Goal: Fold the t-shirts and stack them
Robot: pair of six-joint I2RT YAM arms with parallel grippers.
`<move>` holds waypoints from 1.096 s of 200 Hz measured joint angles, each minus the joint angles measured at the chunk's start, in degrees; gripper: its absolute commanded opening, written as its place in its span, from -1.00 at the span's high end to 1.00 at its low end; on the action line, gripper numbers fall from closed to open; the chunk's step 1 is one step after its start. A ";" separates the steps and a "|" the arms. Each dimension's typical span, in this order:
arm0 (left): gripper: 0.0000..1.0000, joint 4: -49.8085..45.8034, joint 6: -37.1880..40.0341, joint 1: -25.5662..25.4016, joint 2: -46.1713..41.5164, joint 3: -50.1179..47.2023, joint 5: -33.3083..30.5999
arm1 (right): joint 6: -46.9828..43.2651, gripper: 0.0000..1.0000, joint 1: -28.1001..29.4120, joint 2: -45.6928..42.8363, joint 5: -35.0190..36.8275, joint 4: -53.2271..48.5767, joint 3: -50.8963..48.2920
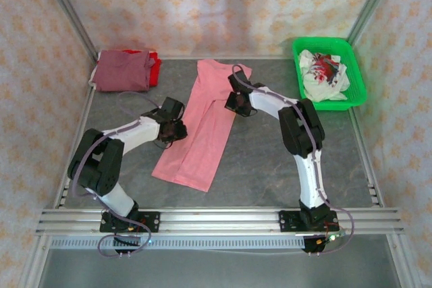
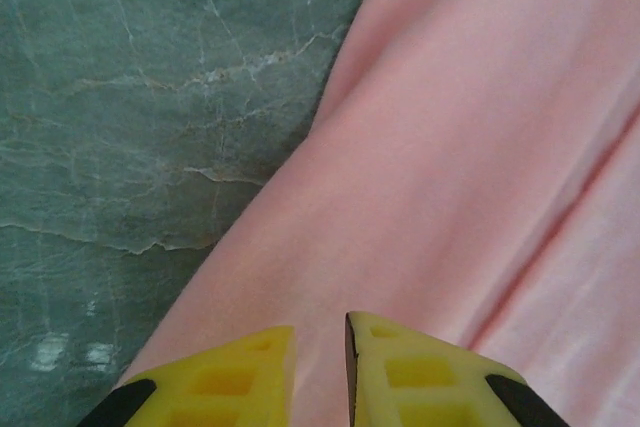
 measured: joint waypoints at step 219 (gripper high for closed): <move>0.48 9.33 -16.13 -12.48 -4.57 -3.89 -1.88 | -0.66 0.44 -5.90 -2.21 -1.88 -2.10 2.80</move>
